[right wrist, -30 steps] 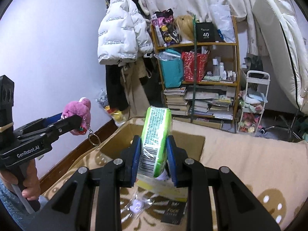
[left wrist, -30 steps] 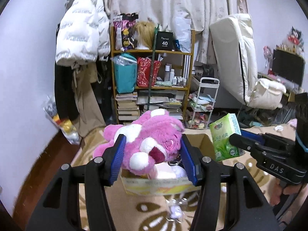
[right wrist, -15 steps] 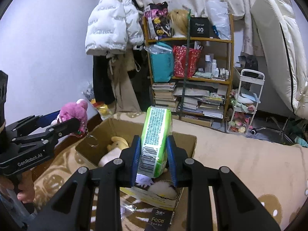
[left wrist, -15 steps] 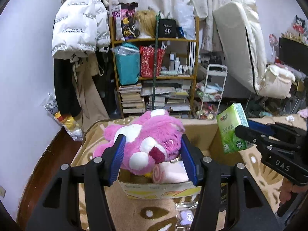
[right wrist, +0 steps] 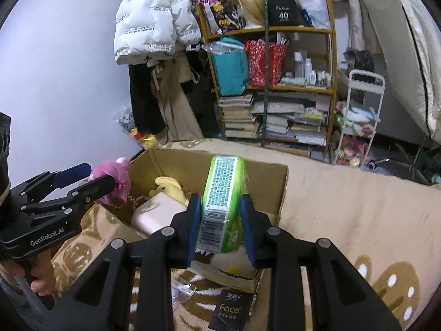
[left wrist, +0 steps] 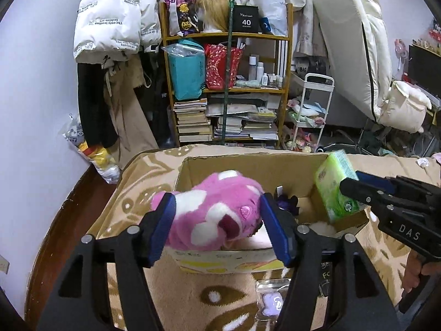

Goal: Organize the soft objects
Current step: 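Open the left gripper to drop the bear while the right releases the tissue pack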

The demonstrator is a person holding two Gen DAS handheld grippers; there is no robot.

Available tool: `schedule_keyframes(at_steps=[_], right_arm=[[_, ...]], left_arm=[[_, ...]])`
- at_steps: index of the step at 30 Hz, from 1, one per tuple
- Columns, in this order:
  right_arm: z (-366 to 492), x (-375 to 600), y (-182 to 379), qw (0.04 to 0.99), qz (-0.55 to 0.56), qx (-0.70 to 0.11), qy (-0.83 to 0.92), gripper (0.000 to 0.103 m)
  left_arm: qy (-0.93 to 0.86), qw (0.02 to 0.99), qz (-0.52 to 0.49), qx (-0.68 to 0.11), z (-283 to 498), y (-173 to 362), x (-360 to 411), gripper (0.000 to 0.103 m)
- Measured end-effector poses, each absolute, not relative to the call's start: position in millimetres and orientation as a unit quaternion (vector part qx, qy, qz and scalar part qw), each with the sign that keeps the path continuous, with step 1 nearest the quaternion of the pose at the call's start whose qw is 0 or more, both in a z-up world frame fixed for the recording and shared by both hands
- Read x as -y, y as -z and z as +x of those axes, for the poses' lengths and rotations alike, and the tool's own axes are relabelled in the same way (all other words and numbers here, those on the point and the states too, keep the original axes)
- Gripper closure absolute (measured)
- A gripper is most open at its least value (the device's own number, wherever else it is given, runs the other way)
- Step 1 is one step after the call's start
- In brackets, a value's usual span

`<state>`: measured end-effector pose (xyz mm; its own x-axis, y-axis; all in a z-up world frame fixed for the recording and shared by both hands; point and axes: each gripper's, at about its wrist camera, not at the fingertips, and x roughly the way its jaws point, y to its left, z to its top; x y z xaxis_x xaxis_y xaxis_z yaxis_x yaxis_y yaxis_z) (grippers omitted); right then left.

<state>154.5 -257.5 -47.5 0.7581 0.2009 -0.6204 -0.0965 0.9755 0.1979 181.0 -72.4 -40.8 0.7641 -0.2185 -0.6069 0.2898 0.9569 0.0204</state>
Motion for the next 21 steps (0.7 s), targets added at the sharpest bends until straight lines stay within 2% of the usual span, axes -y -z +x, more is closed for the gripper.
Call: schedule_keyframes(at_steps=[2,6,7,10,13,16,21], right_arm=[[154.8,259.5,49.1,0.934,0.081,-0.339,-0.077,0.072],[155.3,259.0,50.1,0.932,0.080,-0.344,-0.076,0.071],[155.0,258.9,50.4,0.932,0.081,-0.346,-0.076,0.069],[153.5,258.7,50.1,0.930,0.084,-0.350,-0.075,0.054],[148.6,258.4,48.9,0.929,0.088,-0.352,-0.070,0.049],[142.1,259.0,47.6,0.928,0.094,-0.355,-0.067,0.035],[133.1,259.3,45.5,0.924,0.103,-0.363,-0.062,0.033]], left_arm=[[0.132,0.938,0.055,-0.315,181.3,40.9,71.8,0.032],[0.124,0.936,0.058,-0.323,180.6,44.3,69.8,0.031],[0.122,0.936,0.058,-0.326,179.8,44.9,68.8,0.030],[0.117,0.936,0.058,-0.328,175.7,45.1,65.9,0.022],[0.112,0.934,0.069,-0.332,169.6,45.3,65.1,0.021],[0.109,0.932,0.078,-0.335,163.1,44.8,64.5,0.015],[0.107,0.933,0.075,-0.336,147.2,40.7,62.6,0.012]])
